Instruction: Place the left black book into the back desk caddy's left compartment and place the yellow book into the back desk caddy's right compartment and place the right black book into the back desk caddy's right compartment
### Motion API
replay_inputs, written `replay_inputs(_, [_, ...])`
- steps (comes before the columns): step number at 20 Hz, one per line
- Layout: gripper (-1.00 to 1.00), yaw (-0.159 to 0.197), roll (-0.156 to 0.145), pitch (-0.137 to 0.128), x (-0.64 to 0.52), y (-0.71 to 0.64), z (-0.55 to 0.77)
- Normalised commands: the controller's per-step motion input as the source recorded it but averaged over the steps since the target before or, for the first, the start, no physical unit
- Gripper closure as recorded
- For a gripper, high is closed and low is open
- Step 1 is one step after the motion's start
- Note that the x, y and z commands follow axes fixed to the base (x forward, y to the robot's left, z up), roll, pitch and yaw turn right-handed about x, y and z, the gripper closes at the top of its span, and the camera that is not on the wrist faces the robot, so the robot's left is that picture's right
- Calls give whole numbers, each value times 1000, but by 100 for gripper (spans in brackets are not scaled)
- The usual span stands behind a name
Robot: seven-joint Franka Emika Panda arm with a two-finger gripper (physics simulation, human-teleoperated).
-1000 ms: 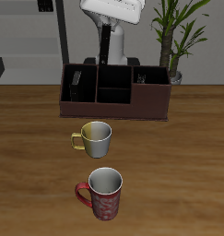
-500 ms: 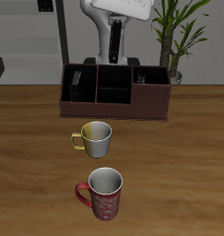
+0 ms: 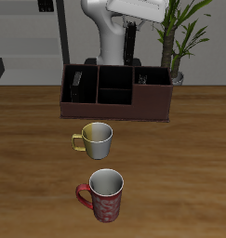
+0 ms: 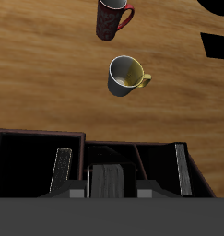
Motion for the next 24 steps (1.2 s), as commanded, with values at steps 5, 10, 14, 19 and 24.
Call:
replay_inputs(5, [100, -63, 37, 19, 177, 470, 277])
replay_inputs(10, [100, -56, -5, -1, 130, 208, 156])
replay_inputs(14, [100, -89, 47, 61, 150, 294, -178])
replay_inputs(19, [100, -25, 23, 43, 22, 241, -208])
replay_inputs(24, [100, 6, 28, 7, -142, 239, -21])
